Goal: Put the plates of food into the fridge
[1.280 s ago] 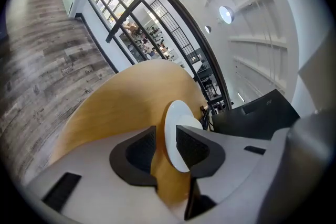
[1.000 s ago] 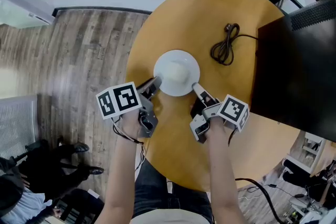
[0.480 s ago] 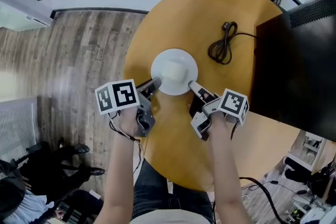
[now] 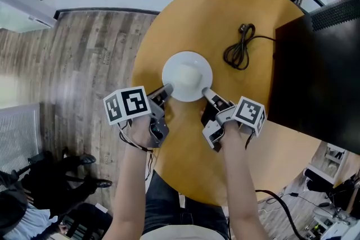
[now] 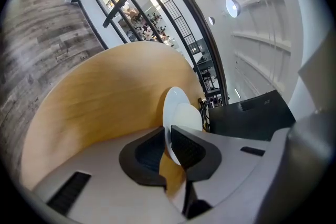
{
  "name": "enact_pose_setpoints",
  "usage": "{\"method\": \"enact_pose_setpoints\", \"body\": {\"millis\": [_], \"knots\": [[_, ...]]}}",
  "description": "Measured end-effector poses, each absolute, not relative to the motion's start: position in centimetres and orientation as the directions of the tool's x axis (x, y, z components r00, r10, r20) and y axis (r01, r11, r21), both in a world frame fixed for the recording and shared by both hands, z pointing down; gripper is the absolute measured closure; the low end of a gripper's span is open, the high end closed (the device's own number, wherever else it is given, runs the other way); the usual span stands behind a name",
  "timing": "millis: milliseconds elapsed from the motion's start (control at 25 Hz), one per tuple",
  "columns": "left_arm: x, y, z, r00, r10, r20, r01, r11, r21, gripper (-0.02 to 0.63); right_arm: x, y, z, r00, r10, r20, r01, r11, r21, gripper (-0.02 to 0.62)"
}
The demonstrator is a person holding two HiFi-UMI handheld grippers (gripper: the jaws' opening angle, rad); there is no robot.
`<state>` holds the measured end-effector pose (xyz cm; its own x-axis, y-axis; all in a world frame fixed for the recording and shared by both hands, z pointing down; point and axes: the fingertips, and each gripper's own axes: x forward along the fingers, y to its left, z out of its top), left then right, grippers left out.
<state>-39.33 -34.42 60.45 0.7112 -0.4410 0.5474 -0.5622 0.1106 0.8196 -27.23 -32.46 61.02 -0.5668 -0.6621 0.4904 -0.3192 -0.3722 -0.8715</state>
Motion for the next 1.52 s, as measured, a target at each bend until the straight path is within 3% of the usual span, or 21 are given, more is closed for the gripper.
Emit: {"method": "enact_pose_setpoints", "body": {"millis": [720, 1240, 1520], "knots": [[-39.5, -33.6, 59.1, 0.702, -0.533, 0.472, -0.534, 0.044, 0.844, 0.565, -27.3, -31.9, 59.8, -0.542, -0.730, 0.415, -0.303, -0.291, -0.907, 0.572], [-39.6, -33.4, 57.2, 0.724, -0.522, 0.450, -0.520, 0.015, 0.854, 0.565, -27.5, -31.8, 57.4, -0.527, -0.752, 0.396, -0.322, -0.254, -0.912, 0.572], [-36.1, -30.2, 54.4, 0.767, -0.486, 0.420, -0.509, -0.062, 0.859, 0.563, -24.1, -27.7, 54.6, -0.467, -0.806, 0.363, -0.317, -0.231, -0.920, 0.574]]}}
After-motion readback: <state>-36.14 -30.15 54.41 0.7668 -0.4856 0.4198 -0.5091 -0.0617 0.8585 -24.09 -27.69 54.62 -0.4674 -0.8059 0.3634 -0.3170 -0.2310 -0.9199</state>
